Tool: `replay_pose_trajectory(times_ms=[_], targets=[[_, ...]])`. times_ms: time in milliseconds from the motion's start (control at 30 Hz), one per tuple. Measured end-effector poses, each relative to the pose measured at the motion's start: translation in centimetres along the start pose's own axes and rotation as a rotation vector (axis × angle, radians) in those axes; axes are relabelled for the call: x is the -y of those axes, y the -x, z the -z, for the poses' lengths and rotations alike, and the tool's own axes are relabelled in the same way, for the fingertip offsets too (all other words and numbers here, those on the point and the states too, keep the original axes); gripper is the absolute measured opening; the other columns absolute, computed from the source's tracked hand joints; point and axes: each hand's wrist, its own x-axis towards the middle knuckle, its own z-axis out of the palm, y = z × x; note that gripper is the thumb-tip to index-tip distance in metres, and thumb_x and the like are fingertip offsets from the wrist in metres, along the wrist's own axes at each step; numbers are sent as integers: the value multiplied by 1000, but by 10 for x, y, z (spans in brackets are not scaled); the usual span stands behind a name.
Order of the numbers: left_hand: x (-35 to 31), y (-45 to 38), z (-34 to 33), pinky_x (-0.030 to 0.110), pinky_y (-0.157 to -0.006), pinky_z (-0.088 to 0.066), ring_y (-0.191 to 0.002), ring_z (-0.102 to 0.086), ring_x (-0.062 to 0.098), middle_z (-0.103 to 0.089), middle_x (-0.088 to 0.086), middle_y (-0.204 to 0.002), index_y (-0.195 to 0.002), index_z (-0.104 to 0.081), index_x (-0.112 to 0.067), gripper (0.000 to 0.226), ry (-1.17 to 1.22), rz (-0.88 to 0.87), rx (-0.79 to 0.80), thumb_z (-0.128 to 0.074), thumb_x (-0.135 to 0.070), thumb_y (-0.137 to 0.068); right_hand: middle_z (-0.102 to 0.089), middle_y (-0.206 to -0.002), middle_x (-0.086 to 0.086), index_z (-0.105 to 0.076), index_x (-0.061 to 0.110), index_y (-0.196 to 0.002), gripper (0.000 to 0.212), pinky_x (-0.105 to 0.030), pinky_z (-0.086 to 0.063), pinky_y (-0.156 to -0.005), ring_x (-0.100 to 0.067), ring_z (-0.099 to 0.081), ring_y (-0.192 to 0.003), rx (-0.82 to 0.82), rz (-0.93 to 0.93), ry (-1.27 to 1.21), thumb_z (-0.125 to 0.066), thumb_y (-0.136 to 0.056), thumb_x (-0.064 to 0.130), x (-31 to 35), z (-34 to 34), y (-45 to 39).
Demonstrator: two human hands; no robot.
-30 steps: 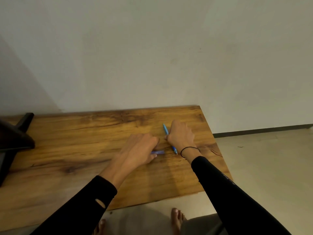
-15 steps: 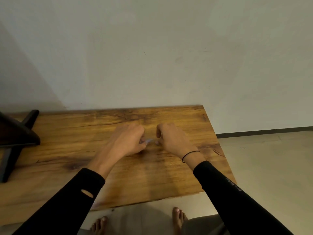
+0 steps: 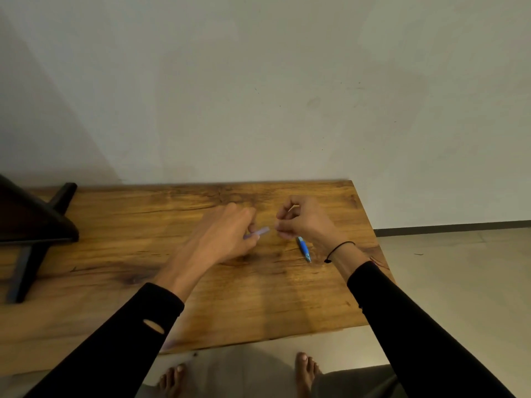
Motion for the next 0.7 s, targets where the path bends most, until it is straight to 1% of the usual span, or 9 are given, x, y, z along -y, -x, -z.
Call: replay_pose_trajectory(times_ms=[33, 100, 167, 267, 400, 533, 633, 700], targets=[[-1, 0, 1, 37, -66, -42, -93, -72, 23, -74, -8, -96, -99, -62, -35, 14, 18, -2, -12, -68, -47, -95, -75, -73, -14, -70, -7, -97, 16, -26, -63, -59, -18, -78, -64, 14, -37, -96, -81, -87, -10, 2, 3, 1], [-5, -1, 5, 38, -70, -48, -93, -72, 22, -75, -7, -95, -102, -65, -33, 14, 48, -9, -29, -68, -46, -98, -78, -74, -14, -71, -11, -105, 18, -24, -63, -59, -17, -79, -65, 39, -50, -181, -80, -90, -7, 4, 5, 1], [-8, -1, 8, 42, -80, -57, -93, -73, 22, -76, -6, -96, -105, -68, -29, 15, 77, -8, -43, -69, -43, -100, -78, -77, -17, -72, -13, -106, 20, -26, -65, -61, -18, -79, -67, 61, -35, -229, -80, -90, -6, 6, 7, 3], [-12, -1, 11, 45, -86, -60, -93, -73, 21, -76, -3, -100, -107, -71, -25, 16, 103, -16, -67, -70, -39, -101, -77, -82, -20, -71, -13, -108, 22, -28, -67, -64, -20, -79, -68, 59, -37, -265, -80, -89, -5, 7, 7, 3], [-15, 1, 12, 44, -87, -60, -96, -72, 20, -76, -1, -104, -110, -72, -20, 16, 128, -26, -94, -70, -34, -103, -74, -84, -22, -71, -12, -103, 17, -34, -70, -72, -25, -78, -73, 67, -67, -331, -79, -88, -9, 6, 8, 1], [-17, 1, 12, 42, -89, -59, -95, -73, 19, -77, -1, -105, -110, -73, -18, 15, 153, -23, -129, -70, -31, -104, -72, -91, -26, -71, -9, -94, 11, -35, -69, -74, -27, -78, -77, 122, -74, -414, -79, -86, -12, 3, 12, -2], [-17, 1, 10, 44, -88, -59, -96, -72, 21, -76, 0, -106, -109, -72, -18, 15, 141, -40, -128, -68, -32, -105, -75, -86, -22, -73, -7, -86, 9, -35, -70, -74, -27, -79, -76, 144, -74, -386, -78, -85, -14, 0, 16, -5], [-18, 1, 7, 41, -85, -56, -96, -71, 22, -75, 0, -106, -108, -71, -18, 15, 124, -62, -137, -67, -32, -105, -77, -83, -19, -76, -5, -83, 10, -33, -69, -71, -27, -80, -74, 146, -62, -332, -79, -85, -14, 0, 18, -7]])
